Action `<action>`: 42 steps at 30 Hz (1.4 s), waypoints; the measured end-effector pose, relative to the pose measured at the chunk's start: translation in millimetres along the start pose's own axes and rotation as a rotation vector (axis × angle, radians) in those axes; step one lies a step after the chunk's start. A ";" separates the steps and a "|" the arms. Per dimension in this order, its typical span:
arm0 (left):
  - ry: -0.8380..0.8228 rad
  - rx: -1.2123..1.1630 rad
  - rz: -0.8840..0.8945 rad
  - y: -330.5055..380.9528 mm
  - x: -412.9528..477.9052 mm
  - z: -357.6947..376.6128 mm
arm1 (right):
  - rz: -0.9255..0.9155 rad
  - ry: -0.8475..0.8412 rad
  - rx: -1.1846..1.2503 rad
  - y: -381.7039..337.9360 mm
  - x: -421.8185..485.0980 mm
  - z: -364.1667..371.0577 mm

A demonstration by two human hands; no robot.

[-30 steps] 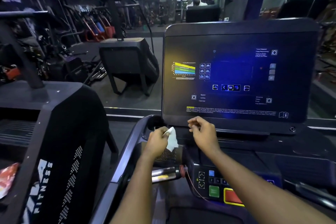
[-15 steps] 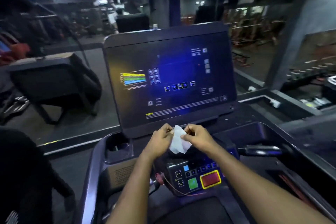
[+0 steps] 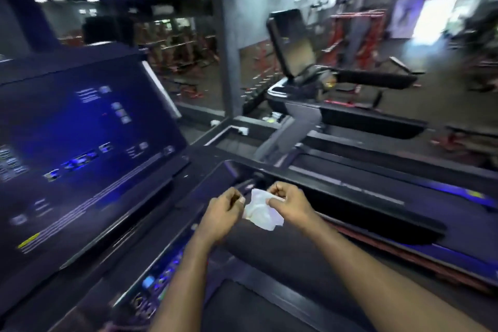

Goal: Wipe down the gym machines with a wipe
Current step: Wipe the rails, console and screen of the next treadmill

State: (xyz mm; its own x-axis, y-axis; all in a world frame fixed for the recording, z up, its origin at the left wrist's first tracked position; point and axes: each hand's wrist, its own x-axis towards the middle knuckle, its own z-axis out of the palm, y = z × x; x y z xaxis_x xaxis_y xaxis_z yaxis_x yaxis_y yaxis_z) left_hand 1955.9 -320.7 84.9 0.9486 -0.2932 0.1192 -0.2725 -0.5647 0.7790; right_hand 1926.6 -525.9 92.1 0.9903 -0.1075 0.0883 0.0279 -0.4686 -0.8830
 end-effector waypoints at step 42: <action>-0.378 -0.191 0.373 418.4 320.8 572.8 | 0.261 0.510 -0.166 338.7 66.1 -644.4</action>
State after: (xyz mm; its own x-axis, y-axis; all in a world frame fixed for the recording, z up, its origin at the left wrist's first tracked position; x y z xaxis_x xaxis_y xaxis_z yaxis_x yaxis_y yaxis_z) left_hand 2053.9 -1093.0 96.4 0.6604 -0.7220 0.2064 -0.5110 -0.2306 0.8281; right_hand 1913.7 -1256.7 96.0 0.7702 -0.6255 0.1247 -0.2695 -0.4963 -0.8252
